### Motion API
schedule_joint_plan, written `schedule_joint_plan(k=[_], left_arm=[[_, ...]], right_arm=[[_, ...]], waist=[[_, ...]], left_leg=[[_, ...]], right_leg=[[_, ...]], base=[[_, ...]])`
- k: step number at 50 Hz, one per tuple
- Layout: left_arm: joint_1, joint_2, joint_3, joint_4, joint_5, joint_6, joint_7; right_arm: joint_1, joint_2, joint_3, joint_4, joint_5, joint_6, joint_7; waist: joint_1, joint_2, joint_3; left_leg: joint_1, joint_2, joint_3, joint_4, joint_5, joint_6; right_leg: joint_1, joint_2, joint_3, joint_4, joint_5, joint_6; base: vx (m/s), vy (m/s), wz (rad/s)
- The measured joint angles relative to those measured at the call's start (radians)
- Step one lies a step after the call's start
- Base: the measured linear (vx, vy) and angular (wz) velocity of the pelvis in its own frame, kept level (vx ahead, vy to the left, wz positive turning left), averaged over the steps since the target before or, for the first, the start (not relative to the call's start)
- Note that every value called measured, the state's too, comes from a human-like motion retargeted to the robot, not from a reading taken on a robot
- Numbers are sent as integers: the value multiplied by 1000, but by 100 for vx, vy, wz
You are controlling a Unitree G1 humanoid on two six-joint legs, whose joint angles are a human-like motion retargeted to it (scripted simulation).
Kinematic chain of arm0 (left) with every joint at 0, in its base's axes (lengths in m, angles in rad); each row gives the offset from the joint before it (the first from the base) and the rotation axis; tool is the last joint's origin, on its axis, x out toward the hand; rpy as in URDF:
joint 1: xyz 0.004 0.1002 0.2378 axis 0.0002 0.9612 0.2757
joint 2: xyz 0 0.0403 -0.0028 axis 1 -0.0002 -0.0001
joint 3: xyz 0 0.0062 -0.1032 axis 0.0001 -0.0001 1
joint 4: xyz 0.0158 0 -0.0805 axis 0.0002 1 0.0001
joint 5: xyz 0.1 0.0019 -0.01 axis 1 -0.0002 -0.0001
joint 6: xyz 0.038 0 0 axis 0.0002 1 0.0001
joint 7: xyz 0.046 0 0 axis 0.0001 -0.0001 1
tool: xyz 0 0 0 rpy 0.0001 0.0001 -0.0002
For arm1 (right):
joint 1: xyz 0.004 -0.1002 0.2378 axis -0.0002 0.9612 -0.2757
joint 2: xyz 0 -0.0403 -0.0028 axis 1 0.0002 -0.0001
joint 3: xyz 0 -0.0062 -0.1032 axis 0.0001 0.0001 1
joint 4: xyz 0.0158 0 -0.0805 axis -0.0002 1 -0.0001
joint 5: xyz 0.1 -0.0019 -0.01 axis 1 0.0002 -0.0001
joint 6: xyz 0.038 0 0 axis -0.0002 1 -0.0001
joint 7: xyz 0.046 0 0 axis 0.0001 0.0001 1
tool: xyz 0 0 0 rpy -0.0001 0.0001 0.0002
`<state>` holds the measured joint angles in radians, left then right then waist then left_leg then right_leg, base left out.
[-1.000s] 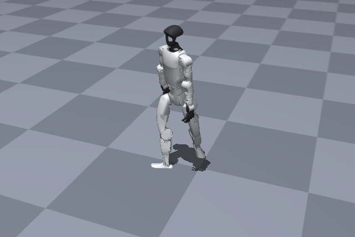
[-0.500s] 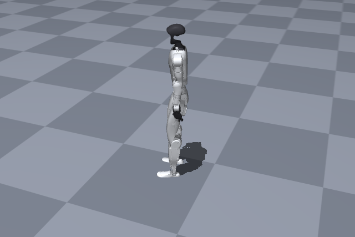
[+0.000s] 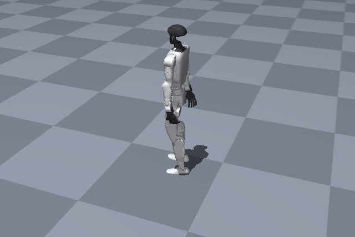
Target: In place motions
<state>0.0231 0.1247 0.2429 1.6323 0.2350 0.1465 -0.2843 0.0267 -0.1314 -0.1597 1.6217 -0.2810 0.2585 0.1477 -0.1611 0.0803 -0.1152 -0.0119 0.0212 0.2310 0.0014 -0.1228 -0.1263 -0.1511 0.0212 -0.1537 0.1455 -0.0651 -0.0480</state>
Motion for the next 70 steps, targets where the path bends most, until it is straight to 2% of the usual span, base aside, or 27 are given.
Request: schedule_joint_plan(k=[7, 14, 18, 22, 24, 25, 27, 30, 35, 38, 42, 44, 50, 54, 58, 60, 62, 63, 65, 67, 70], left_arm=[[-26, 1, -17, -45, 20, -5, -21], [-55, -22, -27, -72, 23, -12, -43], [-58, -26, -40, -80, 29, -19, -50], [-62, -15, -52, -77, 47, -20, -44], [-63, -7, -53, -76, 56, -17, -45], [-65, -3, -52, -75, 59, -16, -46], [-62, 5, -45, -81, 61, -15, -52], [-52, 10, -38, -98, 53, -14, -61], [-58, 9, -26, -126, -2, -23, -41], [-33, 11, -8, -134, 5, -32, -44], [17, 4, 1, -120, 21, -48, -30], [28, 3, 11, -97, 14, -53, -11], [40, -2, 32, -43, -10, -47, 28], [52, -7, 60, -23, -41, -57, 53], [58, -13, 90, -8, -82, -58, 69], [47, -14, 95, 9, -109, -56, 73], [26, -17, 90, 21, -125, -51, 69], [15, -21, 84, 22, -128, -49, 65], [-1, -35, 69, 17, -127, -51, 58], [-11, -58, 42, 10, -113, -57, 45], [-2, -87, 24, 2, -82, -67, 30]], right_arm=[[-13, 9, 23, -45, -20, -9, 2], [-18, 7, 15, -69, -10, -43, 29], [-20, 5, 7, -60, 0, -46, 26], [-19, -1, -2, -51, 7, -49, 14], [-18, -5, -6, -42, 9, -49, 13], [-19, -7, -9, -35, 10, -48, 15], [-19, -13, -12, -20, 15, -44, 18], [-23, -30, -17, 1, 23, -37, 27], [-55, -51, -10, -10, 42, -32, 42], [-61, -63, 26, -17, 25, -30, 60], [-60, -74, 21, -34, -19, -15, 64], [-53, -75, 13, -52, -16, -23, 65], [-15, -80, -21, -58, 25, -40, 106], [16, -81, -30, -44, 5, -31, 138], [44, -74, -41, -55, -29, -27, 143], [61, -67, -59, -76, -40, -31, 141], [75, -62, -83, -101, -37, -41, 144], [80, -60, -96, -112, -32, -46, 146], [88, -63, -121, -129, -23, -55, 150], [97, -80, -145, -144, -20, -59, 154], [105, -108, -148, -162, -36, -56, 151]], waist=[[8, -12, 0], [27, -13, -11], [18, -14, -4], [-12, -17, 11], [-14, -17, 20], [-11, -18, 25], [-1, -27, 33], [39, -59, 44], [84, -54, 136], [112, -69, 148], [125, -66, 122], [109, -68, 109], [150, -101, 72], [165, -130, 16], [112, -151, -58], [60, -148, -95], [36, -142, -102], [42, -138, -95], [77, -116, -83], [126, -83, -73], [187, -37, -53]], left_leg=[[1, 0, 0, 1, 16, 7], [-47, 33, -48, 22, 40, -26], [-90, 61, -98, 39, 65, -53], [-138, 73, -169, 50, 93, -84], [-156, 79, -197, 47, 109, -104], [-165, 81, -207, 45, 118, -115], [-179, 74, -218, 38, 131, -135], [-204, 22, -209, 32, 151, -136], [-240, 11, -232, 51, 150, -136], [-241, 75, -68, 56, 114, -136], [-233, 164, 206, 88, 116, -125], [-226, 180, 299, 116, 126, -95], [-165, 172, 333, 179, 92, 26], [-64, 190, 526, 198, 26, 88], [24, 199, 762, 214, -52, 139], [13, 199, 772, 250, -78, 172], [-8, 188, 721, 281, -65, 193], [-12, 176, 686, 277, -34, 190], [-4, 145, 645, 207, -42, 128], [21, 110, 667, 106, -40, 135], [12, 89, 531, 61, -17, 147]], right_leg=[[10, -9, -67, -13, 7, 0], [-12, 5, -77, 15, 26, 6], [-37, 52, 54, 36, 60, -2], [-51, 89, 232, 39, 76, 38], [-47, 89, 239, 34, 62, 50], [-45, 86, 219, 31, 50, 50], [-36, 74, 154, 11, 28, 11], [-29, 24, 82, -6, 27, 13], [11, -8, -81, -56, 53, 8], [30, -12, -160, -85, 61, -13], [46, -28, -303, -126, 63, -19], [52, -48, -400, -138, 54, -15], [79, -115, -662, -150, 17, 6], [99, -153, -852, -156, -11, 36], [111, -190, -1012, -152, -42, 78], [115, -201, -1102, -153, -43, 100], [133, -195, -1187, -156, -35, 114], [147, -188, -1217, -154, -31, 118], [172, -162, -1272, -140, -24, 123], [202, -140, -1320, -126, -7, 121], [246, -144, -1307, -82, 39, 99]], base=[[0, -2, 1], [-2, -8, 30], [-8, -14, 92], [-10, -16, 143], [-11, -16, 143], [-13, -15, 139], [-15, -8, 143], [-18, 3, 134], [-35, -5, 156], [-30, -12, 138], [-19, -2, 191], [-20, 5, 258], [-17, 20, 241], [-7, 22, 267], [-2, 28, 333], [-1, 21, 385], [-6, 29, 332], [-7, 30, 250], [-3, 39, 178], [8, 52, 121], [9, 54, 58]])
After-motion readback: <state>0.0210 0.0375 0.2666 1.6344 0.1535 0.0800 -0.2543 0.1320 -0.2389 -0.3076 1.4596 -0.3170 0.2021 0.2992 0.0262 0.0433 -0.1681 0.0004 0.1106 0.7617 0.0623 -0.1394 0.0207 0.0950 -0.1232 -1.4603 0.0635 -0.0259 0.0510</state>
